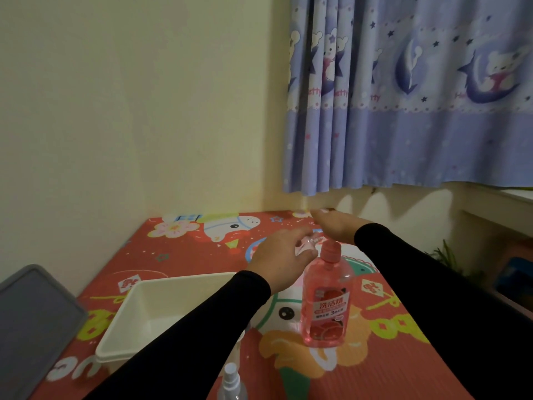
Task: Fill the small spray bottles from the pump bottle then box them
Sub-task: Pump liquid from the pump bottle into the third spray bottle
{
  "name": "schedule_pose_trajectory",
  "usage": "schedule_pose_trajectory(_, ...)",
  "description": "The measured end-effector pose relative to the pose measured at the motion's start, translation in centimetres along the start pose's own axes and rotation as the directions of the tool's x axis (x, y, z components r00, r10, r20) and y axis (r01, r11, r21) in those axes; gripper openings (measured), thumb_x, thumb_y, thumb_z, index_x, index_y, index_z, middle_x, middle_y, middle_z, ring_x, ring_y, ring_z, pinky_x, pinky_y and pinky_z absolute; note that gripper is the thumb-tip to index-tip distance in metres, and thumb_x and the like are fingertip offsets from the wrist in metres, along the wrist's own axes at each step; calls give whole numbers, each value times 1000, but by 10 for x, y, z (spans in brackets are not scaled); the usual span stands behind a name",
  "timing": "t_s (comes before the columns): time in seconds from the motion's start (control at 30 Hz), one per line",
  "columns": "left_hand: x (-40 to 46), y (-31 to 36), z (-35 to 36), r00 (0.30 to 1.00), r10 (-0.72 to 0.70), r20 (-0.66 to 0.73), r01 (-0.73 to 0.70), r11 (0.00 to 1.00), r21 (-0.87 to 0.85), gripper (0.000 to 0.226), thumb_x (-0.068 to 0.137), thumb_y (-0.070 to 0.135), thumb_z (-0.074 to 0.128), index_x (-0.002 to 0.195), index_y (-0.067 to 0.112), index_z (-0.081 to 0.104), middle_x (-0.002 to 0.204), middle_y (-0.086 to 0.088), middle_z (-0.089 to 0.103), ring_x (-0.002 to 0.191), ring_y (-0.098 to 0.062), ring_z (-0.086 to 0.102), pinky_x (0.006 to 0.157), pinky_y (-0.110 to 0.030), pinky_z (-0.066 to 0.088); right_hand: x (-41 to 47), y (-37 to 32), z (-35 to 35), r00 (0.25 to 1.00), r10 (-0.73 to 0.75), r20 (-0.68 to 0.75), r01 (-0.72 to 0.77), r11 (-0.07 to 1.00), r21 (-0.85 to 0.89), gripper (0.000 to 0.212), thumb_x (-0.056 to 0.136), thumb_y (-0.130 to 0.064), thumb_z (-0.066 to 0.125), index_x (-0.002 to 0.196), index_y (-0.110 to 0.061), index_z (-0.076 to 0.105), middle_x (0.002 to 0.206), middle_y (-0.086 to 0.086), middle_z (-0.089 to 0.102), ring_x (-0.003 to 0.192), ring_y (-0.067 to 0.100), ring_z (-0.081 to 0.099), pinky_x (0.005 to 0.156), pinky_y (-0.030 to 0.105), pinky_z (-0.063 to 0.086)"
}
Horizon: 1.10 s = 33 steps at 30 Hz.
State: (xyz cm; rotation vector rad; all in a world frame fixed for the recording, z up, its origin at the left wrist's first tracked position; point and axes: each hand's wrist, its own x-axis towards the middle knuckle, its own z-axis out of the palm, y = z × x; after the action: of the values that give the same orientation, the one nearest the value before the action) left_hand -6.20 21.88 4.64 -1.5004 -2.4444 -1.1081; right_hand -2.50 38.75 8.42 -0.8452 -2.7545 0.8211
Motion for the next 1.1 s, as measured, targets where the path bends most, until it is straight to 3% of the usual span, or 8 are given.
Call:
schedule_pose_trajectory(0.1,-1,-2,5,1000,-11,8,11,1000,-2,46,93,38,57,138,31,49,129,1,57,110,-16,54,88,-25,39,2,3,8,999,-25,47,23,999,47,49,104,-33,19,139,-10,45,146,15,45,132,29,42,113,41,27)
schedule_pose_trajectory(0.27,-1,2,4,999,-10,34,9,1000,24,45,95,38,54,139,31,46,124,0,57,97,-13,51,83,-26,38,-6,0,2,999,-29,22,28,998,51,53,102,-42,20,135,-12,49,148,15,42,134,28,40,113,39,27)
schedule_pose_trajectory(0.4,5,7,-3,999,14,44,-17,998,64,46,98,38,48,143,30,41,129,-1,54,96,-15,49,85,-27,38,-3,0,-9,1000,14,13,-15,999,44,77,91,-68,16,143,-20,45,151,10,41,136,30,41,114,48,29)
schedule_pose_trajectory(0.7,4,-6,11,997,-34,70,23,989,149,44,97,44,44,140,34,41,129,-6,54,115,-25,51,96,-41,42,6,8,10,997,-55,50,47,988,150,55,99,-50,23,132,-17,52,144,12,49,130,27,46,114,48,29)
schedule_pose_trajectory(0.77,4,-3,7,996,-29,80,16,988,153,45,97,44,44,141,34,40,129,-4,53,115,-24,51,96,-40,42,3,7,6,998,-60,32,56,991,124,66,96,-56,21,141,-14,45,149,12,43,136,28,41,115,48,28)
schedule_pose_trajectory(0.9,6,4,-1,998,3,66,-11,993,114,46,99,40,43,143,31,39,132,-5,52,114,-24,52,92,-33,41,6,7,-7,1000,-2,-8,3,994,111,108,60,-84,14,140,-20,49,149,10,44,136,29,42,114,49,29)
schedule_pose_trajectory(0.97,7,5,1,998,5,64,-13,993,116,45,99,39,42,144,30,38,132,-5,52,116,-24,51,91,-33,40,4,5,-7,1000,6,-8,-6,996,92,100,70,-82,14,138,-19,52,147,11,46,134,30,44,113,49,30)
schedule_pose_trajectory(1.1,4,-2,11,996,-35,78,23,988,150,44,99,41,39,142,31,38,133,-8,51,120,-26,49,97,-41,41,-2,4,7,998,-57,23,51,981,187,54,103,-42,24,137,-7,48,146,15,45,135,31,41,115,42,28)
